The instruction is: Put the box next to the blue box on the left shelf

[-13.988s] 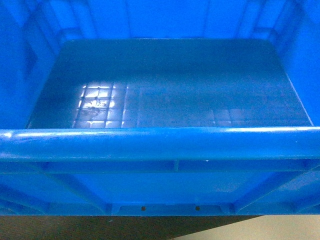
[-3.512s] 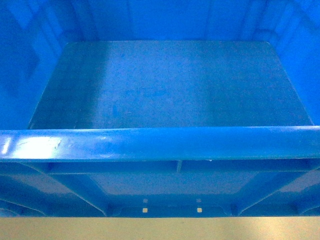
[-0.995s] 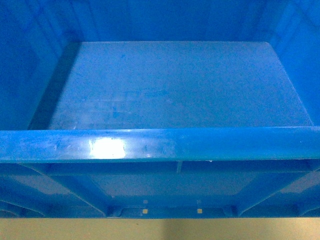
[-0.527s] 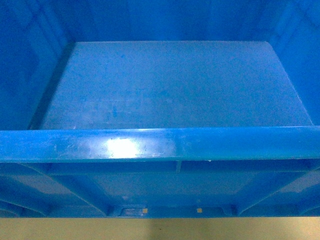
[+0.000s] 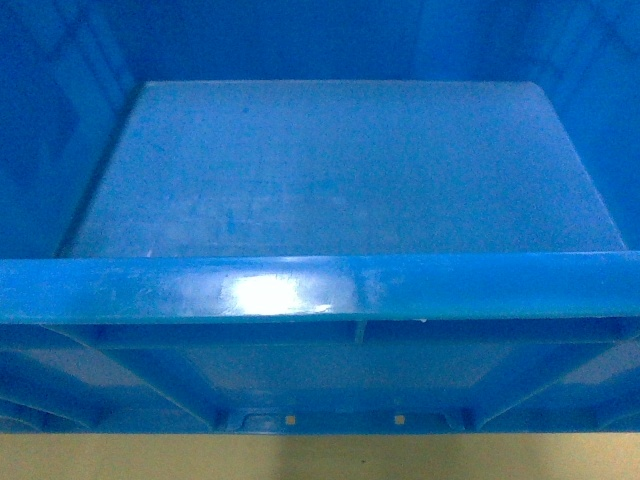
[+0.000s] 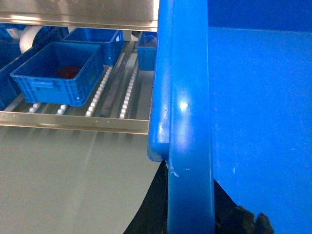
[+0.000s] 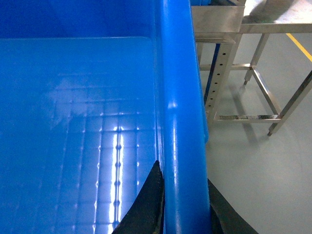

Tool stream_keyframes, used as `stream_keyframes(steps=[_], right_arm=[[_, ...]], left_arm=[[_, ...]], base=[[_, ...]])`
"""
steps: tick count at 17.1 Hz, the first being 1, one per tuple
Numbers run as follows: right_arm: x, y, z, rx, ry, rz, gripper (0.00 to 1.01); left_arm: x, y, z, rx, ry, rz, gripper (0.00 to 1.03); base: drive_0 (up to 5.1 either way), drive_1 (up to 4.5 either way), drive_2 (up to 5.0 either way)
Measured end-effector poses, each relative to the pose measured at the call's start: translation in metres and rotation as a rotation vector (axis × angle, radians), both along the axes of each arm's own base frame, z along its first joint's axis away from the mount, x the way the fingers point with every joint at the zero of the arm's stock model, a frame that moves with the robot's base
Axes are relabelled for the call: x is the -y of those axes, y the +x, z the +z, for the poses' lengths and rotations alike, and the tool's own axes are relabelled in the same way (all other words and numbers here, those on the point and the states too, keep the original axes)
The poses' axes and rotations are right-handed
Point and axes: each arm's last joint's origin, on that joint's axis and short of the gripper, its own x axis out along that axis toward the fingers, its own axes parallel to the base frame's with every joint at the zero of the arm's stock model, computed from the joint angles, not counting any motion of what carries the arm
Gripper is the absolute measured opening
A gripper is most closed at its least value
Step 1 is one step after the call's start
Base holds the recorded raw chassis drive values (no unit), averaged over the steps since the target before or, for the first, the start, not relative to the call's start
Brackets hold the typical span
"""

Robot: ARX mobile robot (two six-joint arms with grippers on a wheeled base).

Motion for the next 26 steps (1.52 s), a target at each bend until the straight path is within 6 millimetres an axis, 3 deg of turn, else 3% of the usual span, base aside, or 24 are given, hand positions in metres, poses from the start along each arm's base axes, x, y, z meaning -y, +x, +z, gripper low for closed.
stream_keyframes(steps=[11, 26], right_arm=[[0.0, -0.0001, -0.0001, -0.002, -0.001, 0.0, 0.1], [0.0, 0.0, 0.0, 0.0, 0.0, 0.0, 0.1]], left_arm=[[0.0, -0.0002, -0.0004, -0.005, 0.001, 0.0, 0.08], [-0.0005, -0.0004, 0.0, -0.002, 0.0, 0.002, 0.08]], base=[[-5.0, 2.46, 2.5], [0.0, 0.0, 0.0]])
